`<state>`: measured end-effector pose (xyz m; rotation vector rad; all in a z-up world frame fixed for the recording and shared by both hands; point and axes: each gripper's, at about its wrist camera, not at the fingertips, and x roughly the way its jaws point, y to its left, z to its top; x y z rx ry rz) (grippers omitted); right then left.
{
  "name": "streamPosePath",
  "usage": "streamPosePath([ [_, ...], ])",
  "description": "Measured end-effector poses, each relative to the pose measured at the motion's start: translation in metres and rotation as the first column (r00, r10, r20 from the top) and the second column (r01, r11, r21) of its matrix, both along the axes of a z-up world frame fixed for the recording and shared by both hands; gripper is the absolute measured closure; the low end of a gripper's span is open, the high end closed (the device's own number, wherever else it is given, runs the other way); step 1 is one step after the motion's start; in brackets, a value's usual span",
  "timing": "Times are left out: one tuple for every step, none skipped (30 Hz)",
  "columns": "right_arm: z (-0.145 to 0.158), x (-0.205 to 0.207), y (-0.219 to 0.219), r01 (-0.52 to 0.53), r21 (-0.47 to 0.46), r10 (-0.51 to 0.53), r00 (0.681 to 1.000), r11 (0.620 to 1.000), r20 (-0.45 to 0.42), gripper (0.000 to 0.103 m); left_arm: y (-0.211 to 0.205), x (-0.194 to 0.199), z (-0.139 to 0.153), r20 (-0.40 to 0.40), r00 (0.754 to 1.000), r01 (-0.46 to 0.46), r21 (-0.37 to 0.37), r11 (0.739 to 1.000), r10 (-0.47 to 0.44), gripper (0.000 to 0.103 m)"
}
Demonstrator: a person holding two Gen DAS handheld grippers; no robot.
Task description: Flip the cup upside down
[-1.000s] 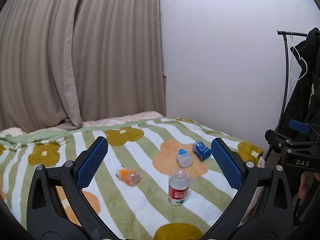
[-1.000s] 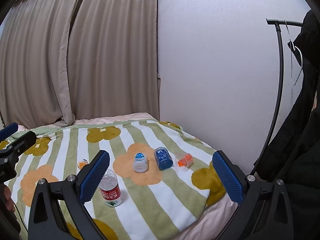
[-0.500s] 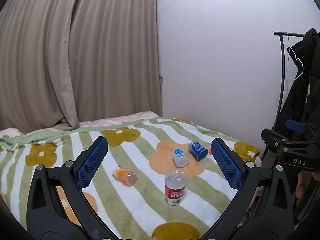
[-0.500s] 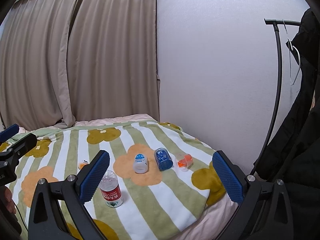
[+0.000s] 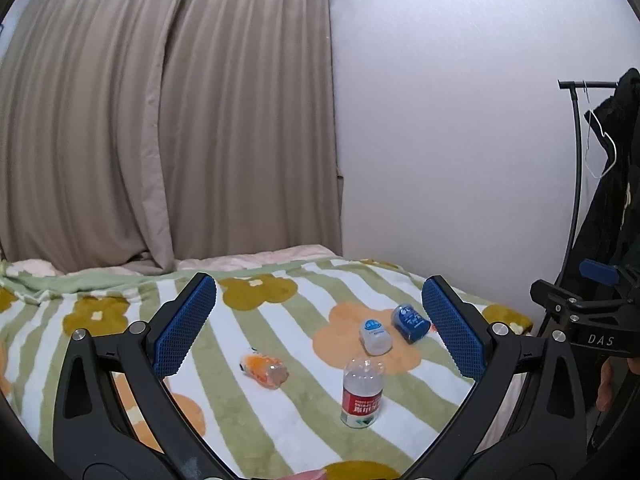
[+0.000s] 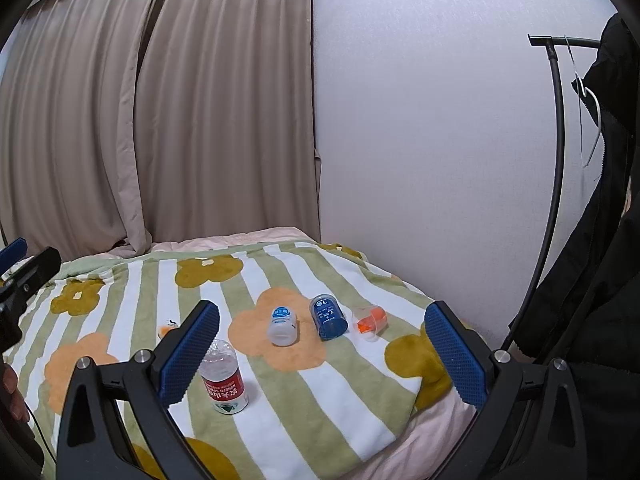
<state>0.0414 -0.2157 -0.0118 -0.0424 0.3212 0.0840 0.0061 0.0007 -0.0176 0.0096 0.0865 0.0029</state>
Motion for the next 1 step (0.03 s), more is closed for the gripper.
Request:
streamPosePath([
  [-0.0001, -0.0001, 0.0, 0.0, 0.0, 0.0, 1.0, 1.0, 0.0, 0.001, 0.0006, 0.0, 0.0001, 0.0, 1.0, -0.005, -0.001, 1.0, 0.005, 0.0],
])
